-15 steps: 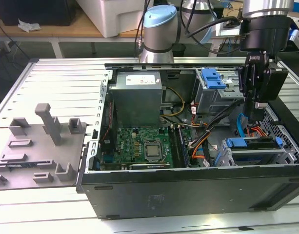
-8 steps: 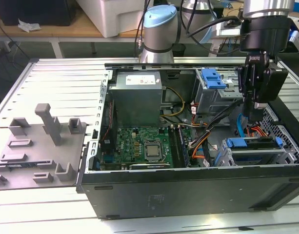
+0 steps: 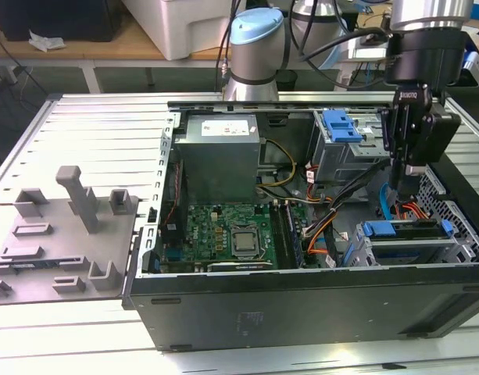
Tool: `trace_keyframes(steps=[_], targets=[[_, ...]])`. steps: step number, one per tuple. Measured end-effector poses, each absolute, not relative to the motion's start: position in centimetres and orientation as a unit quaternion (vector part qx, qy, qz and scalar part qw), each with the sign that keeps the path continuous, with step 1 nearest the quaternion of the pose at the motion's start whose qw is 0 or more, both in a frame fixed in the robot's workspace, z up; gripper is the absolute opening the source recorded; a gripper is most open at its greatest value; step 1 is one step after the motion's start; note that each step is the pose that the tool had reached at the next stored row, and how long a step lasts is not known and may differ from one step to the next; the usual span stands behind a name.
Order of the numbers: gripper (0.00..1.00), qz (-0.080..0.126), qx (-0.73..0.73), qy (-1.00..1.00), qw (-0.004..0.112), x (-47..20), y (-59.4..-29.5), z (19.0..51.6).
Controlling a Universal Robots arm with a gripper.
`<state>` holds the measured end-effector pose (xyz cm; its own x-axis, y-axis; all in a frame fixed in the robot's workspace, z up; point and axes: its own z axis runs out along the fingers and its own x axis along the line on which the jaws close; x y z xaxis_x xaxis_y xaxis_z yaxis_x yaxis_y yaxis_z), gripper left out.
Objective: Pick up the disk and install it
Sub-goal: 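Insert the second disk wire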
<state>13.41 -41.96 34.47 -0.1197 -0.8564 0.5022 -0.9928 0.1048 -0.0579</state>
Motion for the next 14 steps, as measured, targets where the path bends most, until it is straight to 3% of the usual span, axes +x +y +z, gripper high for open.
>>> trace_keyframes(steps=[14], targets=[[0.3, 0.181, 0.651, -0.72, 0.158, 13.41, -42.27, 34.44]])
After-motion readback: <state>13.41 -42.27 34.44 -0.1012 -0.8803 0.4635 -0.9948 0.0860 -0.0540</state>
